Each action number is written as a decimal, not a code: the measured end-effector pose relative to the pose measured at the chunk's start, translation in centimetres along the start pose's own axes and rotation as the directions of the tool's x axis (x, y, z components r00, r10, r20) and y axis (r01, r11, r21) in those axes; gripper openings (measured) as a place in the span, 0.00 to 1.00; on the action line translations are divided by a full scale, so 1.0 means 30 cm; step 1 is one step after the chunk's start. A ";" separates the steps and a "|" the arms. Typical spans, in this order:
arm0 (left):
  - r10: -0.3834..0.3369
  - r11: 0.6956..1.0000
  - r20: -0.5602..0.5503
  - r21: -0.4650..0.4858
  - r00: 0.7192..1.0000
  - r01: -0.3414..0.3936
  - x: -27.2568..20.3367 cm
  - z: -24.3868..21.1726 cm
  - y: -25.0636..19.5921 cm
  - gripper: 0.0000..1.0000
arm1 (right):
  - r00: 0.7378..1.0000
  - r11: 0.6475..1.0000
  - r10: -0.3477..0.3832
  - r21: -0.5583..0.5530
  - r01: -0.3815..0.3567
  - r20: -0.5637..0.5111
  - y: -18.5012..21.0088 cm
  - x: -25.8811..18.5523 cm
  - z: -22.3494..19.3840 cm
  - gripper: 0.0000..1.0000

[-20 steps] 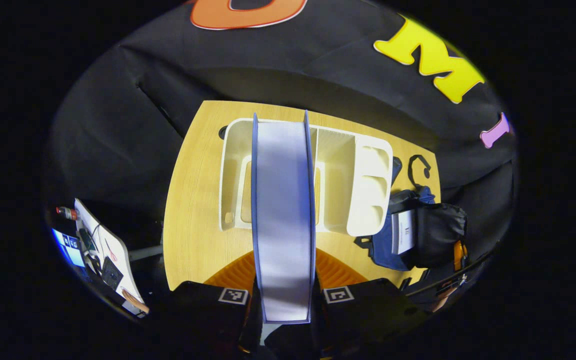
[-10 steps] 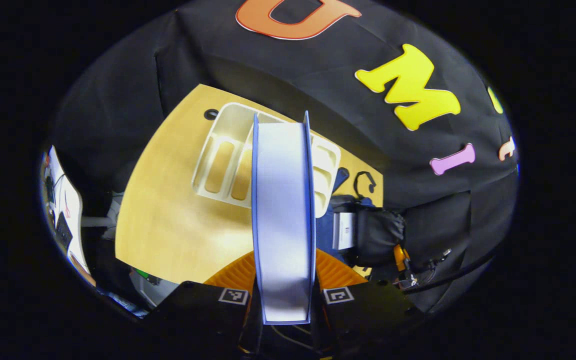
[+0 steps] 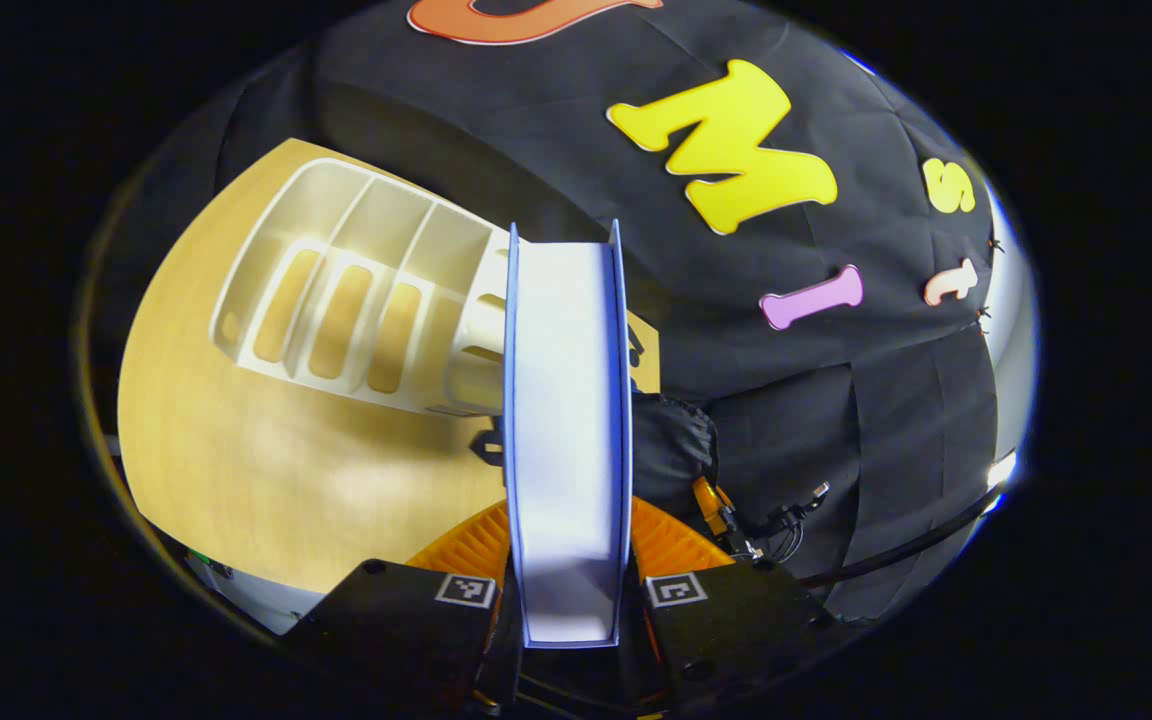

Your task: Open the schoolbag, grab two books from the bookshelf and put them into the schoolbag.

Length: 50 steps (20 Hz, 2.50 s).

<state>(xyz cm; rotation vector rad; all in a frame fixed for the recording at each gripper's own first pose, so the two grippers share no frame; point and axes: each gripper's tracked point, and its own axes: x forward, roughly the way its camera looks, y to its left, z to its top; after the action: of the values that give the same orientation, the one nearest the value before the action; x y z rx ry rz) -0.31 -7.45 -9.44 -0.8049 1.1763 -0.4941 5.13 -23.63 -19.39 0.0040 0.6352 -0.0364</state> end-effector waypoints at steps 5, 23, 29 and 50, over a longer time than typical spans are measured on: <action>-0.067 0.998 -0.042 -0.020 0.997 0.066 0.249 -0.118 -0.066 0.41 | 1.000 1.000 -0.002 -0.009 0.002 -0.005 -0.011 -0.001 -0.005 0.00; -0.042 0.999 -0.065 -0.030 0.997 0.040 0.825 -0.305 -0.086 0.40 | 0.999 1.000 0.026 -0.006 -0.026 -0.023 -0.065 0.026 -0.001 0.00; -0.103 0.992 -0.050 -0.071 0.993 0.099 0.880 -0.324 -0.089 0.41 | 0.999 0.999 0.035 -0.011 -0.035 0.007 -0.072 0.020 0.046 0.00; -0.317 0.935 -0.025 -0.176 0.948 0.308 1.234 -0.366 -0.221 0.41 | 0.999 0.999 0.041 -0.034 -0.041 -0.003 -0.137 0.014 0.092 0.00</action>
<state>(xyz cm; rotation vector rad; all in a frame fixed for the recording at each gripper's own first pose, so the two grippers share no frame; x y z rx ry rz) 1.95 -41.41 -28.87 -1.1431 1.1544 -0.6867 6.97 -27.80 -17.39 -0.0159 0.6382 0.0142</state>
